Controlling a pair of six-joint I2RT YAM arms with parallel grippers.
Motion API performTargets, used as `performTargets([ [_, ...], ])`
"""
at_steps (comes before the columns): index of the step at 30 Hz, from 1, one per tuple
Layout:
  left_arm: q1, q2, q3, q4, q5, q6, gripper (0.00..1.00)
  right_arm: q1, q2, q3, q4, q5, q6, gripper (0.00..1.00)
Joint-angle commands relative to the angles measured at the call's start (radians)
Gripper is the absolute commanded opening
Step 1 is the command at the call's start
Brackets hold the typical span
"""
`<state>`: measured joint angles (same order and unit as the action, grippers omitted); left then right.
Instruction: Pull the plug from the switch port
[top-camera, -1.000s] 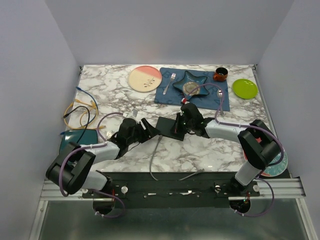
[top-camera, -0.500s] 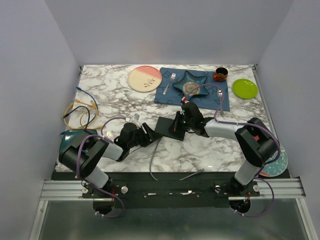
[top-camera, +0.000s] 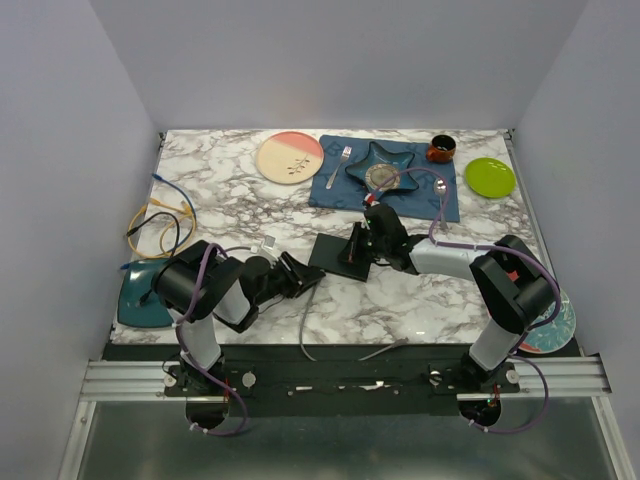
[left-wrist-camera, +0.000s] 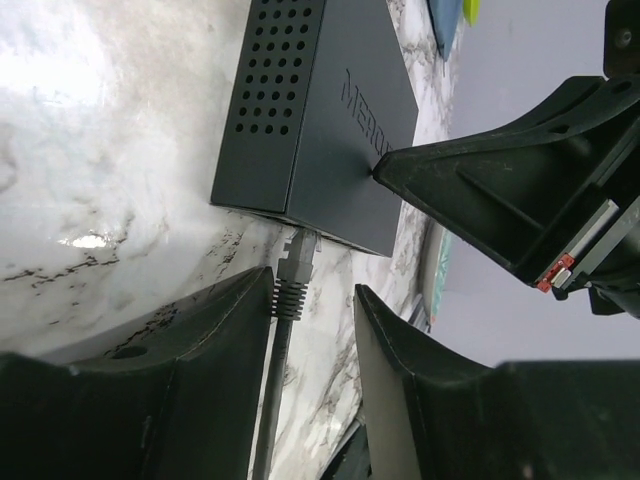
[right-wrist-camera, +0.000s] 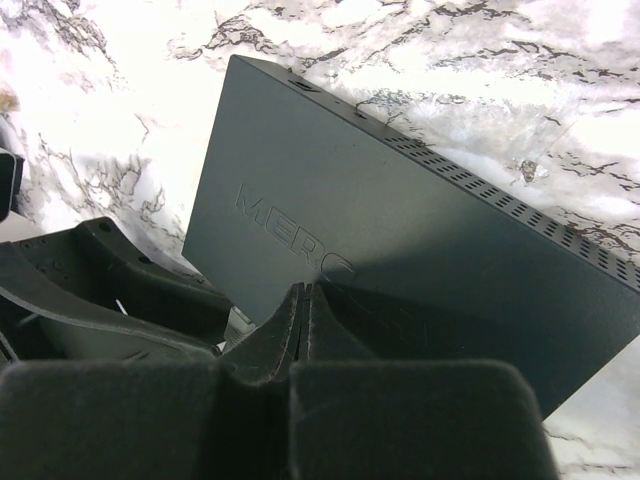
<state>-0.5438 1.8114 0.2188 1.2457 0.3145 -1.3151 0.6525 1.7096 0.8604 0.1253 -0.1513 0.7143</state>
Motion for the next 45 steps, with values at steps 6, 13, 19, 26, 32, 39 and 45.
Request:
performTargets([
  [6, -0.007, -0.009, -0.033, 0.032, -0.084, -0.032, 0.45, -0.007, 0.027, -0.018, -0.007, -0.010, -0.004, 0.01],
  [13, -0.025, -0.053, -0.015, -0.066, -0.150, -0.044, 0.43, -0.007, 0.035, -0.015, -0.006, -0.014, -0.001, 0.01],
  [19, -0.048, -0.067, 0.033, -0.144, -0.167, -0.036, 0.44, -0.008, 0.031, -0.015, -0.006, -0.014, -0.004, 0.01],
  [26, -0.053, -0.063, 0.039, -0.163, -0.183, -0.038, 0.44, -0.007, 0.031, -0.014, -0.006, -0.016, -0.006, 0.01],
  [32, -0.054, -0.043, 0.047, -0.166, -0.186, -0.045, 0.43, -0.007, 0.038, -0.008, -0.006, -0.024, -0.006, 0.01],
  [39, -0.058, -0.030, 0.073, -0.195, -0.196, -0.055, 0.41, -0.007, 0.039, -0.011, -0.006, -0.030, -0.006, 0.01],
  [45, -0.059, -0.031, 0.083, -0.216, -0.209, -0.053, 0.39, -0.007, 0.044, -0.011, -0.004, -0.033, -0.004, 0.01],
])
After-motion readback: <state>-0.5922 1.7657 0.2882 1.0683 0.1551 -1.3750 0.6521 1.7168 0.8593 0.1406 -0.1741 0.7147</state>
